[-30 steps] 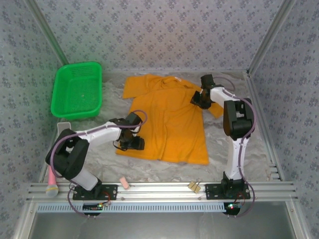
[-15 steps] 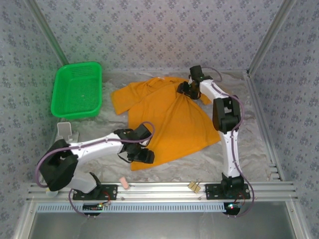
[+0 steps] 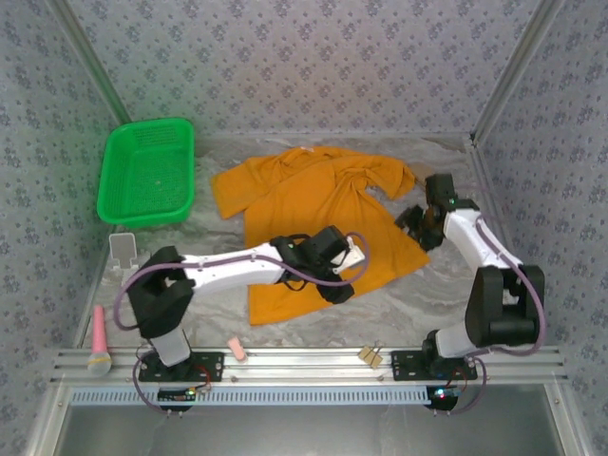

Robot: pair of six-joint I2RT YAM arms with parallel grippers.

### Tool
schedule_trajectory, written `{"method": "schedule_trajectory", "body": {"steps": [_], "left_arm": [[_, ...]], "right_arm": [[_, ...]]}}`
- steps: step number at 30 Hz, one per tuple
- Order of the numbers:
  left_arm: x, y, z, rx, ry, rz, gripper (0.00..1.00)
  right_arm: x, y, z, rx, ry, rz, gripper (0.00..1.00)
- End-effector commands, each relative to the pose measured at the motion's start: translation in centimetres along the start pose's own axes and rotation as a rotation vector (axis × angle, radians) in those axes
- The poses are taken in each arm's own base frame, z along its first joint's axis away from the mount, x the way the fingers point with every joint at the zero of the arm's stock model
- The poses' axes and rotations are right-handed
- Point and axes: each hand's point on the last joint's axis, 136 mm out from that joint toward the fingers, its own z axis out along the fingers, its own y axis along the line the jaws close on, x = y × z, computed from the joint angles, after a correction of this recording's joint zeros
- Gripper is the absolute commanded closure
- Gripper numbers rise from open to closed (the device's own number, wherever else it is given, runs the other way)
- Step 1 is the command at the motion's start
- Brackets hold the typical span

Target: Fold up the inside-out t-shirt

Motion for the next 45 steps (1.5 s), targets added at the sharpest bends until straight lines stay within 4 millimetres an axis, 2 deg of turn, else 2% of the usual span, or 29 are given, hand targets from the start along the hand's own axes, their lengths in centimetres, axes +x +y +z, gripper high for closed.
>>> {"method": "schedule_trajectory", "body": {"steps": [1,4,8,9,11,13,14,16,25,32,36,38,39,40,42,44,45], "left_arm": [[-2.0,-0.9,0.7,0.051,-0.070,0.155,0.25],[-2.3,-1.7,1.6,0.086,-0.101,0.206,0.24],[-1.7,-2.9,2.9,0.105,-0.101,0.292,0.24],[-1.7,-3.1,3.2,0.107,-0.100,0.294,0.24],[-1.4,-3.1,3.8,0.100,-0.091,0.294,0.24],[-1.0,-3.0,4.4,0.079,-0.076,0.299,0.24],[-0.8,-2.7,4.7,0.064,-0.070,0.303,0.24],[-0.6,-2.5,5.2,0.048,-0.065,0.306,0.23],[-1.8,-1.7,6.0,-0.005,-0.118,0.292,0.20],[-2.0,-0.9,7.7,-0.044,-0.127,0.279,0.20],[-3.0,0.7,8.3,-0.133,-0.152,0.248,0.21],[-3.0,1.8,8.8,-0.189,-0.142,0.242,0.26],[-2.9,2.1,8.9,-0.204,-0.138,0.239,0.35],[-2.8,2.7,8.8,-0.228,-0.137,0.230,0.48],[-3.1,3.5,7.9,-0.262,-0.143,0.207,0.68],[-3.6,3.5,6.2,-0.257,-0.148,0.196,0.83],[-4.0,3.2,5.2,-0.242,-0.154,0.192,0.86]], "right_arm": [[5.5,-1.7,1.1,-0.032,0.191,0.042,0.38],[8.0,-2.5,2.1,-0.056,0.260,0.069,0.41],[9.1,-3.2,2.8,-0.065,0.289,0.096,0.51],[9.0,-3.1,2.8,-0.071,0.283,0.102,0.57],[8.8,-2.9,2.7,-0.087,0.273,0.120,0.81],[8.5,-2.8,2.2,-0.089,0.247,0.133,0.98],[8.2,-2.8,1.9,-0.084,0.227,0.139,1.00],[7.7,-2.5,1.4,-0.093,0.198,0.149,1.00],[8.4,-0.7,-1.9,-0.112,0.153,0.170,1.00],[8.5,0.4,-3.5,-0.150,0.142,0.199,1.00],[8.2,0.8,-4.5,-0.164,0.127,0.201,1.00],[7.9,0.9,-5.1,-0.173,0.117,0.205,1.00],[7.8,0.9,-5.3,-0.180,0.115,0.207,1.00],[7.6,1.0,-5.5,-0.192,0.109,0.212,1.00],[7.1,1.1,-5.8,-0.205,0.098,0.222,1.00],[6.6,1.1,-6.0,-0.214,0.087,0.218,1.00],[6.3,1.2,-6.1,-0.219,0.080,0.214,1.00]]}}
